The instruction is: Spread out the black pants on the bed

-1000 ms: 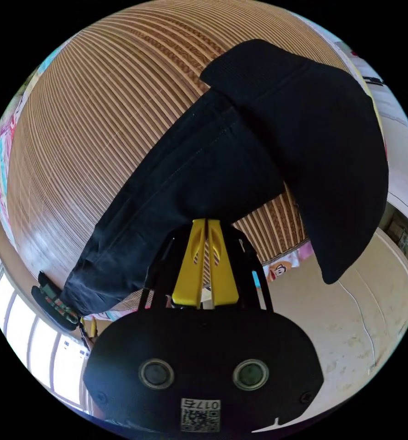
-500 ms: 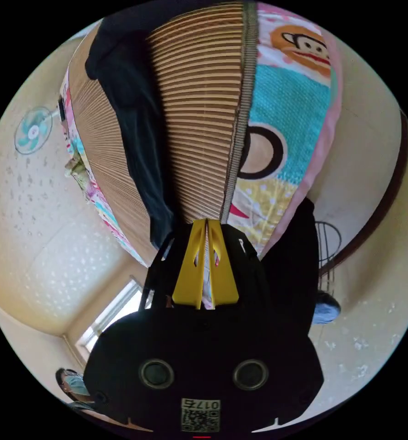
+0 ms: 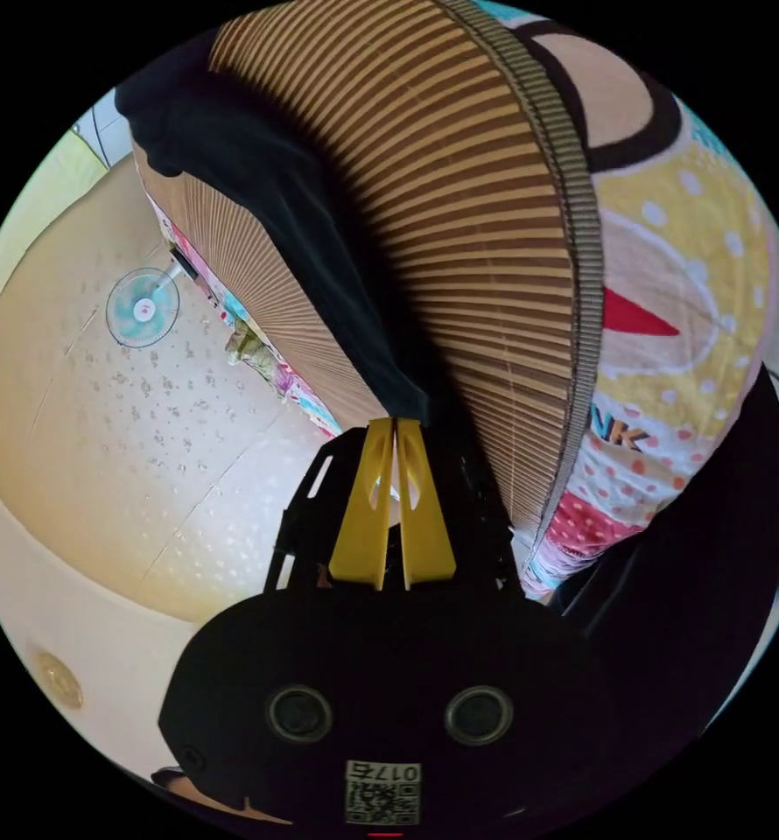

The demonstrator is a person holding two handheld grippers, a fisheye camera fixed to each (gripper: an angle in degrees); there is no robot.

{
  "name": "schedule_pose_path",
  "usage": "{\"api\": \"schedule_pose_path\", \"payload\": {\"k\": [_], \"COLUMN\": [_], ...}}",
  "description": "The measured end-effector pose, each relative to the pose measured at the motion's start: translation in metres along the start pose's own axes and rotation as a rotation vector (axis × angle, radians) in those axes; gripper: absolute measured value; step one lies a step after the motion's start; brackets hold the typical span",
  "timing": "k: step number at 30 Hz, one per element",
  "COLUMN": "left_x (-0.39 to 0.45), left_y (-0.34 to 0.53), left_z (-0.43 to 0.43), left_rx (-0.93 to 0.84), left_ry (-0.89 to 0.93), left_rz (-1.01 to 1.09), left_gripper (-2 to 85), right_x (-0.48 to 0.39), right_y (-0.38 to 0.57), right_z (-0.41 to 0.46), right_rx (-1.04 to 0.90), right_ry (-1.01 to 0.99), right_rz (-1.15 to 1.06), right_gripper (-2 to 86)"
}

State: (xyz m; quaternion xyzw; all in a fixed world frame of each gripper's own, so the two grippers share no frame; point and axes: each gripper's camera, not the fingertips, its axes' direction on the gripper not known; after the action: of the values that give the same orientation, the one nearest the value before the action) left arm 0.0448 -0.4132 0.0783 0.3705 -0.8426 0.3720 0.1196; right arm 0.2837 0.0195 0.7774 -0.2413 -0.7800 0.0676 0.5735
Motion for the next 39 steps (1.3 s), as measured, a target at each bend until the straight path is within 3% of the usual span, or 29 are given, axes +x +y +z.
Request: {"api": "schedule_pose_path", "payload": {"k": [5,11,16,19,26,32,39], "left_x": [-0.002,-0.094,-0.184,-0.224,-0.226,-0.225,-0.2], "left_y": [0.022,0.062,0.089,0.105,0.107,0.1,0.066], "left_z": [0.17,0.183,0.201,0.223,0.27,0.27,0.267], "left_rx": [-0.43,-0.285,-0.369,-0.419,-0.519,-0.547,-0.418], "left_ry": [-0.001,-0.334,-0.551,-0.466,-0.479,-0.498,-0.32], "left_rz": [0.067,-0.271,-0.481,-0.587,-0.545,-0.464,-0.382], "left_gripper": [8.9,12.8,19.4,18.7,19.0,17.9,16.4], "right_x": [-0.002,0.007,0.014,0.014,-0.014,-0.036,-0.057], "right_y": [-0.025,-0.048,-0.053,-0.05,-0.048,-0.057,-0.01], "right_z": [-0.043,-0.105,-0.121,-0.11,-0.041,0.046,0.095], "right_rx": [0.03,0.038,-0.021,-0.081,-0.185,-0.342,-0.703], "right_ry": [-0.014,0.033,0.176,0.199,0.383,0.706,0.382], "right_rz": [-0.036,-0.08,-0.12,-0.187,-0.399,-0.545,-0.773], "right_gripper": [0.3,0.4,1.0,2.2,12.1,8.7,3.0]}}
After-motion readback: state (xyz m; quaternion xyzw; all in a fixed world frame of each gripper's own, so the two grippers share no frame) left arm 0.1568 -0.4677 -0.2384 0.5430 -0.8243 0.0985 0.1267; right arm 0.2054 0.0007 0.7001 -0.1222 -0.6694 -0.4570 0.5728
